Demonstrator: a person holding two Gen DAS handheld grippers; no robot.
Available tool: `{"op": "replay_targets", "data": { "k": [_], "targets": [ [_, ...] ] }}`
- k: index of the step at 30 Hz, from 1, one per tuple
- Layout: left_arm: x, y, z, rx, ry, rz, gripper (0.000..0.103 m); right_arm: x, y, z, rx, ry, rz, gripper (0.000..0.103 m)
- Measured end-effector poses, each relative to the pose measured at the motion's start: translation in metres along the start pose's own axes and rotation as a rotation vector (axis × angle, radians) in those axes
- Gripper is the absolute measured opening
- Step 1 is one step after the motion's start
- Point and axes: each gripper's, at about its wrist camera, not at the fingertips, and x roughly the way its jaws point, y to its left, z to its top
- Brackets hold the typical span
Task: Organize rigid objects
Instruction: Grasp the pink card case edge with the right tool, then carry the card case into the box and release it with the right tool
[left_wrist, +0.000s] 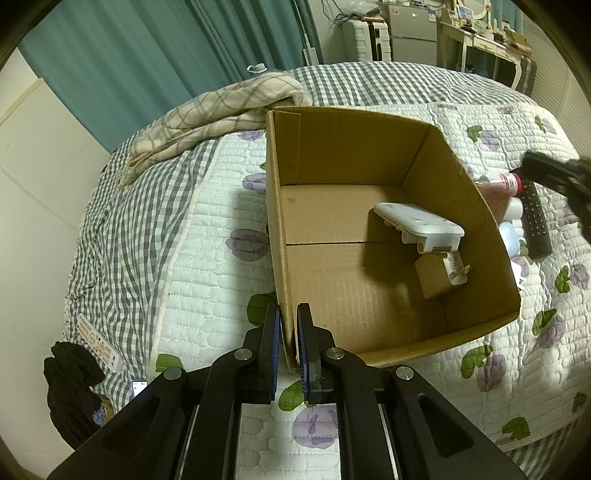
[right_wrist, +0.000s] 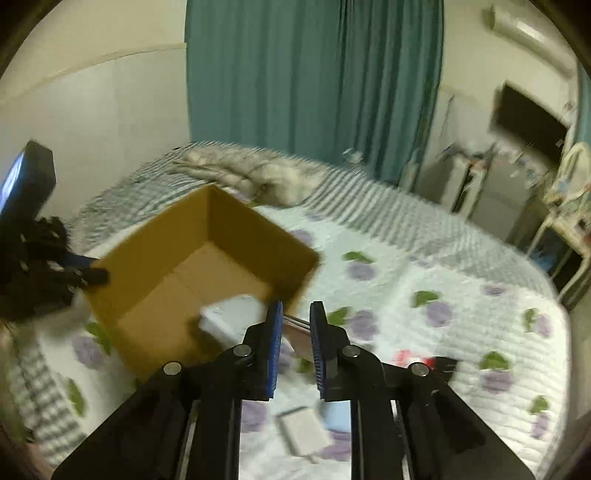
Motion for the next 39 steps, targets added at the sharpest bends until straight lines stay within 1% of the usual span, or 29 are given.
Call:
{"op": "replay_targets", "data": {
  "k": [2, 4, 7, 9, 10, 11, 12, 13, 14, 17, 19, 20, 23, 25, 26, 28, 29, 30, 31, 34, 37, 38, 39],
  "targets": [
    [0.000, 0.000, 0.000, 0.000, 0.001, -0.003, 0.008, 0.017, 0.008, -0.002, -0.026, 0.033, -0.016, 0.000],
    [0.000, 0.001, 0.000, 0.001, 0.001, -0.006, 0.008, 0.025, 0.005, -0.008, -0.001, 0.045, 0.014, 0.000],
    [0.000, 0.000, 0.000, 0.006, 0.000, -0.005, 0.008, 0.026, -0.007, -0.016, 0.028, 0.035, 0.026, 0.000],
    [0.000, 0.000, 0.001, 0.007, -0.001, -0.004, 0.008, 0.027, -0.020, -0.019, 0.043, 0.038, 0.014, 0.001],
    [0.000, 0.000, 0.001, 0.007, -0.002, -0.004, 0.008, 0.030, -0.027, -0.022, 0.048, 0.058, 0.008, 0.009],
    [0.000, 0.000, 0.001, 0.007, -0.003, -0.004, 0.008, 0.033, -0.031, -0.024, 0.047, 0.072, 0.000, 0.020],
    [0.000, 0.000, 0.001, 0.008, -0.003, -0.003, 0.008, 0.036, -0.036, -0.031, 0.039, 0.078, -0.024, 0.053],
    [0.000, 0.000, 0.001, 0.007, -0.002, -0.004, 0.008, 0.039, -0.039, -0.037, 0.028, 0.065, -0.047, 0.073],
    [0.000, 0.000, 0.001, 0.005, -0.001, -0.005, 0.008, 0.043, -0.042, -0.043, 0.015, 0.062, -0.058, 0.073],
    [0.000, -0.001, 0.001, 0.008, -0.001, -0.001, 0.008, 0.064, -0.052, -0.059, 0.030, 0.126, -0.073, 0.073],
    [0.000, -0.001, 0.002, 0.011, 0.000, 0.003, 0.008, 0.083, -0.061, -0.069, 0.075, 0.182, -0.026, 0.073],
    [0.000, -0.002, 0.002, 0.013, 0.001, 0.006, 0.008, 0.087, -0.062, -0.070, 0.083, 0.195, -0.016, 0.073],
    [0.001, -0.001, 0.003, 0.012, 0.003, 0.009, 0.008, 0.091, -0.063, -0.068, 0.086, 0.178, 0.018, 0.073],
    [0.001, -0.001, 0.003, 0.011, 0.004, 0.012, 0.008, 0.094, -0.064, -0.066, 0.088, 0.169, 0.021, 0.072],
    [0.001, -0.001, 0.003, 0.011, 0.004, 0.012, 0.008, 0.094, -0.064, -0.066, 0.085, 0.165, 0.021, 0.068],
    [0.002, -0.002, 0.003, 0.013, 0.004, 0.015, 0.008, 0.087, -0.063, -0.066, 0.087, 0.155, 0.040, 0.042],
    [0.002, -0.002, 0.003, 0.014, 0.004, 0.014, 0.008, 0.085, -0.063, -0.068, 0.094, 0.166, 0.073, 0.036],
    [0.002, -0.002, 0.003, 0.013, 0.005, 0.014, 0.008, 0.084, -0.061, -0.069, 0.092, 0.170, 0.090, 0.026],
    [0.002, -0.001, 0.003, 0.013, 0.005, 0.012, 0.008, 0.081, -0.058, -0.070, 0.083, 0.171, 0.101, 0.020],
    [0.002, -0.002, 0.003, 0.016, 0.003, 0.016, 0.008, 0.071, -0.045, -0.073, 0.044, 0.161, 0.140, 0.018],
    [0.002, -0.002, 0.003, 0.016, 0.003, 0.016, 0.008, 0.065, -0.040, -0.071, 0.076, 0.152, 0.266, 0.017],
    [0.002, -0.002, 0.003, 0.015, 0.003, 0.015, 0.008, 0.066, -0.039, -0.071, 0.088, 0.155, 0.281, 0.017],
    [0.002, -0.002, 0.003, 0.015, 0.004, 0.016, 0.008, 0.070, -0.038, -0.071, 0.098, 0.163, 0.266, 0.017]
  ]
}}
